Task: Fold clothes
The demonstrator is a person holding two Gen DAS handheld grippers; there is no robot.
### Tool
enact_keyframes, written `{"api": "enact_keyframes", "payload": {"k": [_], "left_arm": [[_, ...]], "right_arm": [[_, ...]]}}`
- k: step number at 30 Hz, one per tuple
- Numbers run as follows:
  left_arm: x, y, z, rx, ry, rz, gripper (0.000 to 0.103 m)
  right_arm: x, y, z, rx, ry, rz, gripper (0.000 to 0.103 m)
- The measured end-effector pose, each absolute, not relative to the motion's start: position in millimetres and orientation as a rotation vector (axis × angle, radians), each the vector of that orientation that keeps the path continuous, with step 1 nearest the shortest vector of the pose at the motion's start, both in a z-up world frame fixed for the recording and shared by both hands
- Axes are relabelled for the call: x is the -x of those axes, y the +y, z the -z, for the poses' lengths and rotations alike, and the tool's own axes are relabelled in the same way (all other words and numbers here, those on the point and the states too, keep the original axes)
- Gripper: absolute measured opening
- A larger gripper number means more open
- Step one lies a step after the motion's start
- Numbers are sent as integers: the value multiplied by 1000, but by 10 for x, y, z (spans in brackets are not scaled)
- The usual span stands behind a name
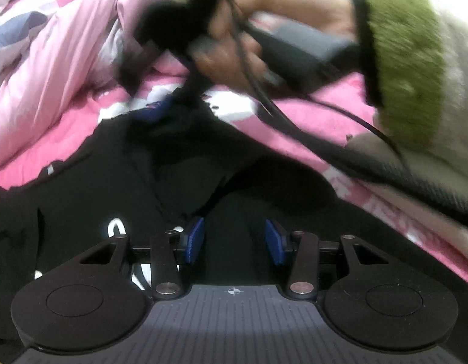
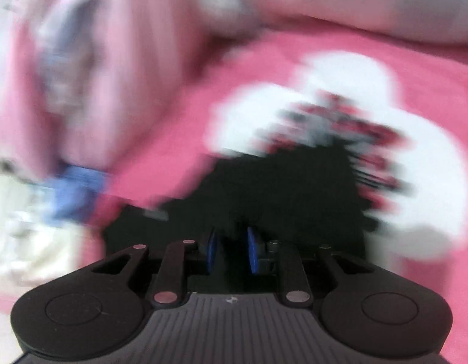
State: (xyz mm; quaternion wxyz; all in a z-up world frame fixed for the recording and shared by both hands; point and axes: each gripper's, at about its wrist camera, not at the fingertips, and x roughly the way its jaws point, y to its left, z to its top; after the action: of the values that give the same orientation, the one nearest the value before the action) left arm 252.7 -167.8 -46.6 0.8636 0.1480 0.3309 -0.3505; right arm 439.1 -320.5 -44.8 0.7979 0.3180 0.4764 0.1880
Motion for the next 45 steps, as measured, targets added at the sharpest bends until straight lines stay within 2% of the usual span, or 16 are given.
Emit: {"api": "enact_keyframes", "payload": {"k": [3, 6, 10, 17, 20, 27, 38, 41, 45], "left_arm": [[-2506, -1600, 463, -300, 700, 733, 47], [-2464, -1502, 434, -290, 699, 729, 47], [-2377, -1240, 348, -273, 696, 710, 48], [-2075, -441, -24, -182, 713, 589, 49], [-1864, -35, -232, -126, 698, 517, 50], [-1152, 752, -392, 1, 737, 358, 52], [-375, 1091, 145, 85, 845, 185, 53], [-269, 1053, 287, 27, 878, 152, 53], [-61, 1117, 318, 21, 874, 147, 55]], "right_arm": [[-4328, -3084, 267, -683, 947, -534, 38], [-4119, -3206, 89, -685, 888, -550, 39], [-3688, -3794, -191, -839, 803, -498, 39], [-2320, -4498, -785, -893, 559, -415, 39], [-1710, -4533, -868, -867, 537, -370, 39], [-555, -4045, -505, -671, 652, -235, 38], [246, -3323, 193, -290, 735, -74, 35], [341, -3277, 486, -277, 838, -22, 34], [634, -3354, 555, -384, 849, -12, 34]]}}
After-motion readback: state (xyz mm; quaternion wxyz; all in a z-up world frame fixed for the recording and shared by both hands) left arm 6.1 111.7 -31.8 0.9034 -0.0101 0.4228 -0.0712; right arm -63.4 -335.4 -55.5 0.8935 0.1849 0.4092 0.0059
